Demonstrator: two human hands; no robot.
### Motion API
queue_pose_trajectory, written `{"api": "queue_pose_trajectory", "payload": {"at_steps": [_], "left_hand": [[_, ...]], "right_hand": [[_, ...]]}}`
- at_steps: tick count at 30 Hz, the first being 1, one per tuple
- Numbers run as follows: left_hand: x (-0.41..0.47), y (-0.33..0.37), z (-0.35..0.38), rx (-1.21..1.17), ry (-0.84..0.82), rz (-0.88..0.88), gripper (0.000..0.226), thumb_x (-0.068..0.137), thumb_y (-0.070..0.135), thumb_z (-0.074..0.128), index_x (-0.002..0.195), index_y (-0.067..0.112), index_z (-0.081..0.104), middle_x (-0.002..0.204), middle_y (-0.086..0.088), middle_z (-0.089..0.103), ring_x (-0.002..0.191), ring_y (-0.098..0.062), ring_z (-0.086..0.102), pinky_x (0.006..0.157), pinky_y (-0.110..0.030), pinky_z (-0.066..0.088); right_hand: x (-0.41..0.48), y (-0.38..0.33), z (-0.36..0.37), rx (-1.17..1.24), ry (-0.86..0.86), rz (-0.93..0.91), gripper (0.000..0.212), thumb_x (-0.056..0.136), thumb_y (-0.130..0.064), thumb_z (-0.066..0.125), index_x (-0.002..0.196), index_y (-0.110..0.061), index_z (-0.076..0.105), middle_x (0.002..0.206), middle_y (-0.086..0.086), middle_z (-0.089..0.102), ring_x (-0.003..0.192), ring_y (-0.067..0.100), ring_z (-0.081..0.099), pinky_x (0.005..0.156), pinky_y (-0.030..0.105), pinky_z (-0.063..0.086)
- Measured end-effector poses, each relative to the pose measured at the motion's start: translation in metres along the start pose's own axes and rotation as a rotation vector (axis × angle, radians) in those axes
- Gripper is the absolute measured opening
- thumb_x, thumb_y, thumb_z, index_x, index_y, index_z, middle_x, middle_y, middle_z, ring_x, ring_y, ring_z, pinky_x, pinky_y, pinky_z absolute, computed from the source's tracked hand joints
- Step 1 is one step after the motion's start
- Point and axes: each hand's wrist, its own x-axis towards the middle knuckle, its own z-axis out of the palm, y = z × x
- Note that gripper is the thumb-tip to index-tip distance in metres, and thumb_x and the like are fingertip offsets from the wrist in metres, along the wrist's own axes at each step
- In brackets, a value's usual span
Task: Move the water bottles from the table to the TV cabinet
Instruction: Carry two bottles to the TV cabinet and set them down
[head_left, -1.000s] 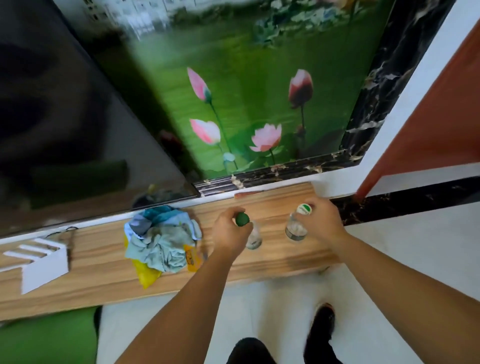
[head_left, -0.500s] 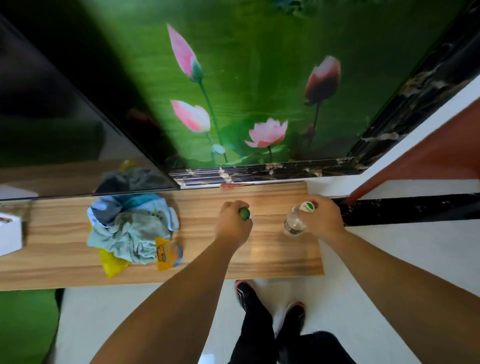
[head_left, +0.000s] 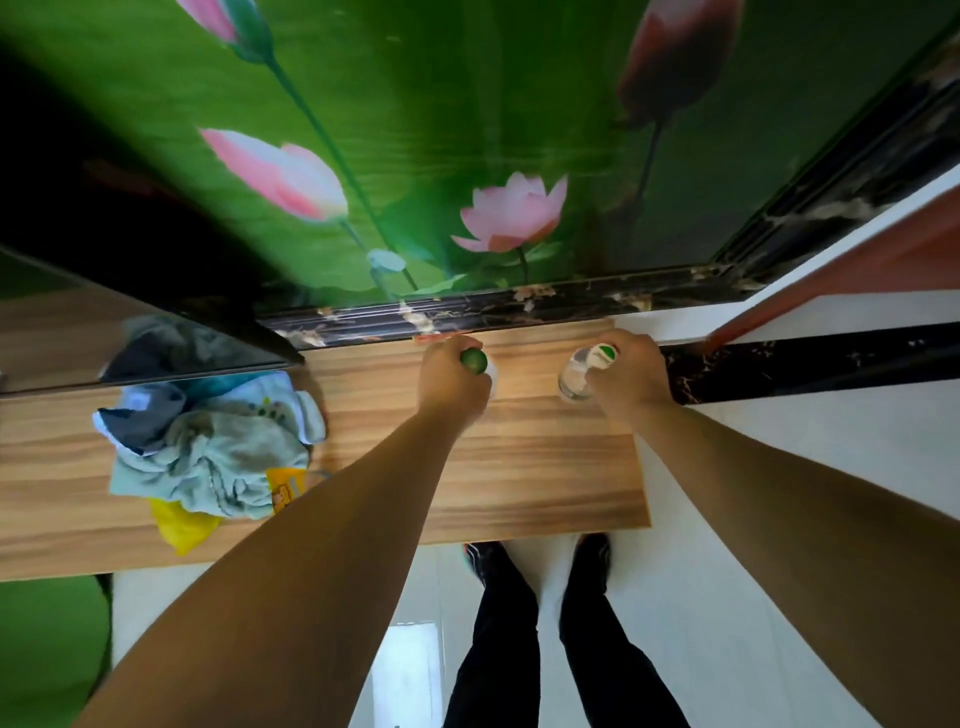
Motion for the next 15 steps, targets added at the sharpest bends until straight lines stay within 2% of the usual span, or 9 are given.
{"api": "queue_pose_trajectory", "payload": {"at_steps": [4, 7, 10, 13, 15], "left_hand": [[0.028, -0.001, 0.020, 0.019, -0.011, -0.041, 0.040, 0.081, 0.007, 0.054, 0.119, 0.016, 0.063, 0.124, -0.011, 0.059, 0.109, -0.028, 0.056, 0.088, -0.026, 0.041], [0.043, -0.006, 0.034, -0.022, -0.018, -0.079, 0.037, 0.083, 0.009, 0.054, 0.118, 0.018, 0.063, 0.123, -0.010, 0.060, 0.106, -0.027, 0.057, 0.083, -0.027, 0.044], [0.055, -0.016, 0.048, -0.123, -0.053, -0.142, 0.034, 0.082, 0.010, 0.059, 0.115, 0.019, 0.065, 0.118, -0.009, 0.064, 0.099, -0.026, 0.062, 0.076, -0.026, 0.047], [0.060, -0.028, 0.061, -0.210, -0.099, -0.208, 0.036, 0.080, 0.011, 0.065, 0.115, 0.020, 0.064, 0.112, -0.008, 0.066, 0.096, -0.031, 0.065, 0.079, -0.031, 0.051], [0.062, -0.037, 0.066, -0.212, -0.111, -0.195, 0.041, 0.078, 0.012, 0.068, 0.117, 0.022, 0.062, 0.109, -0.004, 0.063, 0.092, -0.026, 0.062, 0.075, -0.028, 0.049]], "right_hand": [[0.029, 0.003, 0.014, -0.029, -0.016, -0.010, 0.034, 0.079, -0.001, 0.063, 0.111, -0.013, 0.063, 0.122, 0.014, 0.054, 0.101, 0.029, 0.057, 0.081, 0.027, 0.045], [0.047, 0.007, 0.029, -0.066, -0.038, -0.026, 0.035, 0.080, -0.006, 0.061, 0.115, -0.011, 0.061, 0.126, 0.016, 0.049, 0.106, 0.032, 0.054, 0.089, 0.028, 0.042], [0.063, 0.012, 0.046, -0.094, -0.074, -0.037, 0.042, 0.081, -0.004, 0.060, 0.122, -0.010, 0.058, 0.133, 0.016, 0.044, 0.112, 0.034, 0.053, 0.100, 0.035, 0.043], [0.076, 0.018, 0.059, -0.118, -0.099, -0.041, 0.043, 0.082, -0.001, 0.059, 0.124, -0.012, 0.056, 0.135, 0.015, 0.040, 0.110, 0.036, 0.054, 0.101, 0.036, 0.044], [0.082, 0.022, 0.066, -0.126, -0.085, -0.049, 0.041, 0.082, -0.002, 0.059, 0.121, -0.012, 0.055, 0.134, 0.016, 0.039, 0.107, 0.036, 0.055, 0.098, 0.036, 0.044]]}}
